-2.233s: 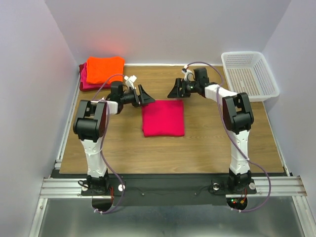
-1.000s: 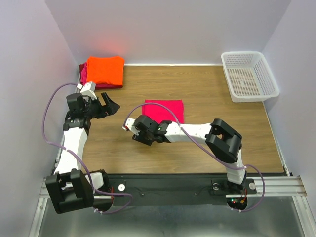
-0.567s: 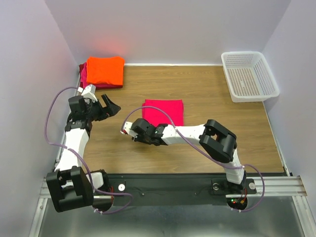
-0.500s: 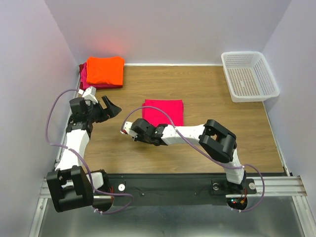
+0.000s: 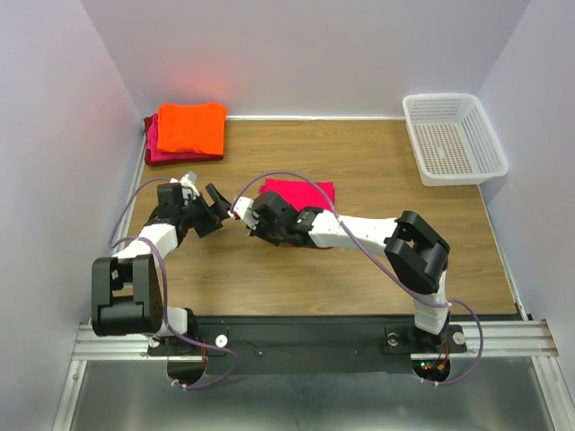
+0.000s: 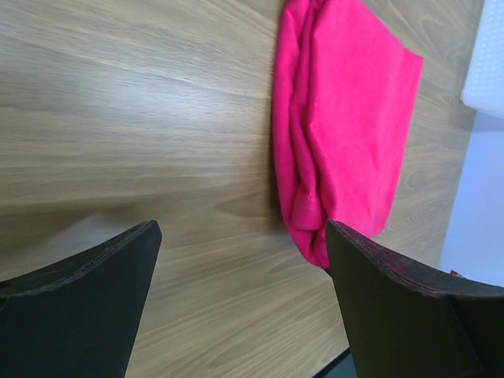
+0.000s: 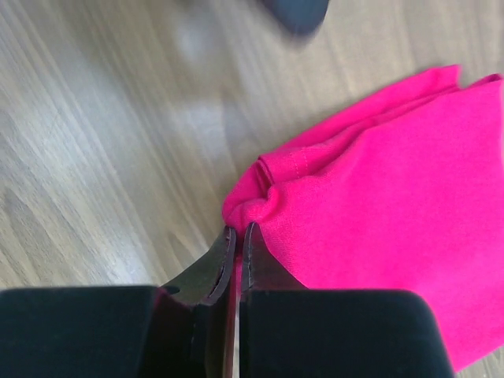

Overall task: Fold and stack the t-shirts
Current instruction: Neatly place the folded tshirt to the corner

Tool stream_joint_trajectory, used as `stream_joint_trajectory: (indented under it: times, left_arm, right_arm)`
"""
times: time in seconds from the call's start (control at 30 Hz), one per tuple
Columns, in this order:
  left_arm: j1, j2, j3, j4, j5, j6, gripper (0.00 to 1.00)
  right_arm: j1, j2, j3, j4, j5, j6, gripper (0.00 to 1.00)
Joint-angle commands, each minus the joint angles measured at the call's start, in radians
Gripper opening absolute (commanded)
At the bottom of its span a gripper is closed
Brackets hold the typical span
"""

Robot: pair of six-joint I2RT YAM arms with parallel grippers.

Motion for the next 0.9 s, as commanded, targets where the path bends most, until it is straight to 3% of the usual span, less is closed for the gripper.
stream_joint_trajectory:
  times: [0.0,0.43,0.77,0.87]
  left_arm:
    - [-0.064,0.026,-0.008,0.149,0.0,-0.111,0.97]
    - [-0.264,0.234,0.024,0.392,-0.04,-0.329,0.99]
    - [-0.33,0.377,0.092,0.464,-0.061,-0.415,0.99]
    - [-0.334,0.402,0.113,0.482,-0.089,-0.437,0.9]
  right_arm:
    - [-0.025,-0.068,0.054,0.027,-0.078,0.036,0.01]
    - [-0.063,-0.07,0.068,0.026,-0.126,0.058,0.01]
    - [-0.078,-0.068,0.084,0.023,-0.181,0.087,0.01]
    - [-0.083,-0.071,0.084,0.021,-0.175,0.095,0.01]
